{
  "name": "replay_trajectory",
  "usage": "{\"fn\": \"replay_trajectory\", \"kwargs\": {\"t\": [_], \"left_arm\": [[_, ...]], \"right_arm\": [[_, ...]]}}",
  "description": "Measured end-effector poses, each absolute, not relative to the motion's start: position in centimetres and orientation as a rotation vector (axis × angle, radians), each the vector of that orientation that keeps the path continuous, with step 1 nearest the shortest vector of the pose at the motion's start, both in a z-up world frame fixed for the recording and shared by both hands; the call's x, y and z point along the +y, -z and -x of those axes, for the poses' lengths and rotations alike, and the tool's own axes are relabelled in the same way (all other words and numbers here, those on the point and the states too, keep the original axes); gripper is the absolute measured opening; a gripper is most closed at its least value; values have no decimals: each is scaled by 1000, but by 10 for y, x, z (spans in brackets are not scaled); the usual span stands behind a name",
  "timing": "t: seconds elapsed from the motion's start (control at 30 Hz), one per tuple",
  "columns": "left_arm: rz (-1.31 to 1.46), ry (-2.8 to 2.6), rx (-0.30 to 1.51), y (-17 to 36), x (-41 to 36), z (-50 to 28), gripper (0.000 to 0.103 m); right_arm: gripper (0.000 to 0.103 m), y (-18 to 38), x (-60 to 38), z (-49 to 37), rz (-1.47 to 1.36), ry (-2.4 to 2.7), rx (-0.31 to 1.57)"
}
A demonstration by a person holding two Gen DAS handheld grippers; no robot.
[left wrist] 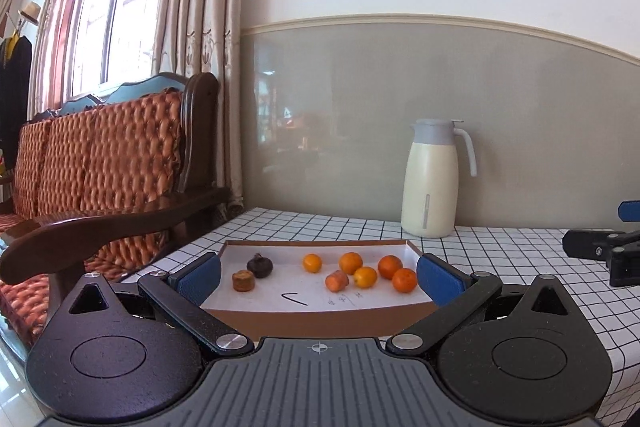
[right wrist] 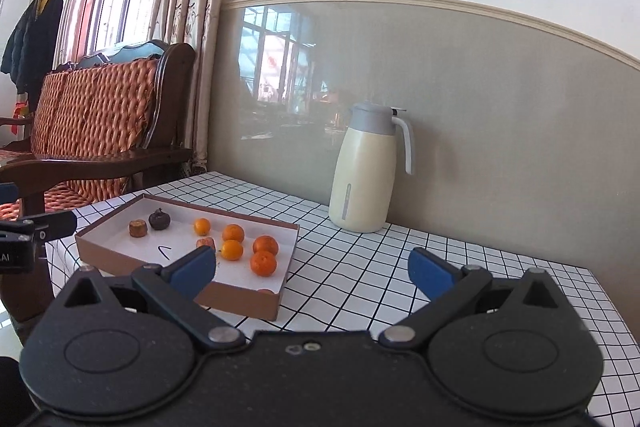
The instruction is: Organize fruits
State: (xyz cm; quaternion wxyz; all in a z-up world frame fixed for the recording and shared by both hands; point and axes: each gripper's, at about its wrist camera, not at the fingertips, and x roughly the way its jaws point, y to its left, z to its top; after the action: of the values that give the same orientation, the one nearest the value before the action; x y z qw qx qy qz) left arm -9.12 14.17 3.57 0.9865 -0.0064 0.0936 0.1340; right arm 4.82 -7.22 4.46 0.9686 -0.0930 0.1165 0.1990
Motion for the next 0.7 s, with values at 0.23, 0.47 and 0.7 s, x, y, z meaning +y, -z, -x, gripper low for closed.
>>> {"fn": "replay_trajectory", "kwargs": {"t": [0.23,0.47,0.7], "left_arm": [[41,-267,143,-24,142,103,103],[14,-264,165,-15,137,100,103],[-23,-264,156,-15,130,101,103]], "right_arm": [[97,-28,-77,-38,184,-388,215],[97,-18,-83,-38,154,-373,228],[97,-15,-77,-32,187,-359,208]]}}
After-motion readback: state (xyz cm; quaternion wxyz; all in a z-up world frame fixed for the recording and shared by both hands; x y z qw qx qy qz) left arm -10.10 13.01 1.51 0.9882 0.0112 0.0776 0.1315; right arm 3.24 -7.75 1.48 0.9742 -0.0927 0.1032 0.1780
